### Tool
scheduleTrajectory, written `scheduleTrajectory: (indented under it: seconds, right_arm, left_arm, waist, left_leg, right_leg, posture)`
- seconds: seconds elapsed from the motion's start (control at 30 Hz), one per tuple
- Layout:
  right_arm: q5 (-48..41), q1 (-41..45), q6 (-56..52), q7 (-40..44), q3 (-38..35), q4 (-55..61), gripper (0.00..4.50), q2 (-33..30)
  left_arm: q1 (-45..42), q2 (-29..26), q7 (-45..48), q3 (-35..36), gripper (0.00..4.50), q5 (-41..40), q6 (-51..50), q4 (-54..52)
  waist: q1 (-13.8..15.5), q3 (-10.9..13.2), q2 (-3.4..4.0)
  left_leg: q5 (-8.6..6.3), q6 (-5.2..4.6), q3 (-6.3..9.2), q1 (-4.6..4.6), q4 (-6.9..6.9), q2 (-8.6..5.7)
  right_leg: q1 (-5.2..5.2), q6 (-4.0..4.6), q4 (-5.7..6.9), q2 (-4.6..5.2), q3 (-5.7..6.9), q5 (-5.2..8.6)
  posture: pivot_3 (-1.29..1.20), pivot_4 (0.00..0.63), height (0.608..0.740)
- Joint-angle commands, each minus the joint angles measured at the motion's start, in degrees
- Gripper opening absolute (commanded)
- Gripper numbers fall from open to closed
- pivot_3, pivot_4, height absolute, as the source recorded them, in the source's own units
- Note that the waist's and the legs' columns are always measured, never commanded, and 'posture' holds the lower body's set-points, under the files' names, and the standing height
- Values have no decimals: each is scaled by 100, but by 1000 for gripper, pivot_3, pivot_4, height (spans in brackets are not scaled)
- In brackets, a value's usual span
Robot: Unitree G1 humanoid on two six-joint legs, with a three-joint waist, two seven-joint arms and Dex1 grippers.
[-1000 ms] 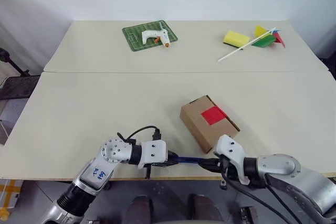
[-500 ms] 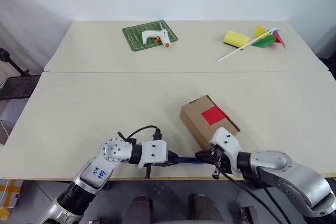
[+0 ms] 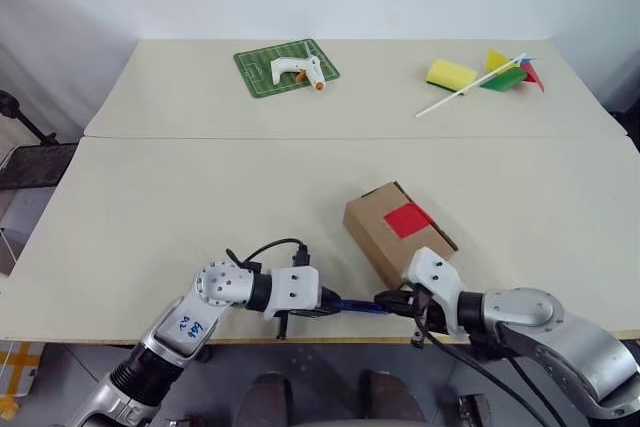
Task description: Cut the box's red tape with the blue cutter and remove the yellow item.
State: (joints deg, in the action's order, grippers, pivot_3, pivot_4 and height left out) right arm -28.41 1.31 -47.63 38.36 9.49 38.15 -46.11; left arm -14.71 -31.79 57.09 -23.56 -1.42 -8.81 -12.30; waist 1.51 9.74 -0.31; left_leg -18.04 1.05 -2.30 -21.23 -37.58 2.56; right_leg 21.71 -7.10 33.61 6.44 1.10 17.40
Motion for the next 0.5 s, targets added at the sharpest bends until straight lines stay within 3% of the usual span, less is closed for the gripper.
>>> scheduleTrajectory:
  seconds: [0.03, 0.27, 0.5]
  right_arm:
    - [107, -166, 33, 206, 118, 55, 0, -218]
    - [216, -200, 302, 466, 189, 43, 0, -375]
    - [338, 182, 285, 438, 440, -154, 0, -126]
  left_arm:
    - [136, -74, -18, -210, 458, 253, -165, 250]
    - [145, -73, -18, -214, 458, 248, -170, 226]
    - [174, -53, -25, -247, 458, 253, -183, 179]
  waist:
    - [0, 0, 0]
    - [0, -1, -2]
    - [-11, -1, -2]
  left_leg:
    - [0, 0, 0, 0, 0, -1]
    - [0, 0, 1, 1, -1, -1]
    - [0, 0, 1, 3, -4, 0]
  right_leg:
    - [0, 0, 0, 0, 0, 0]
    - [-2, 0, 0, -1, 2, 0]
    - [-4, 1, 1, -1, 1, 1]
  posture:
    - [0, 150, 740]
    - [0, 150, 740]
    - [0, 150, 740]
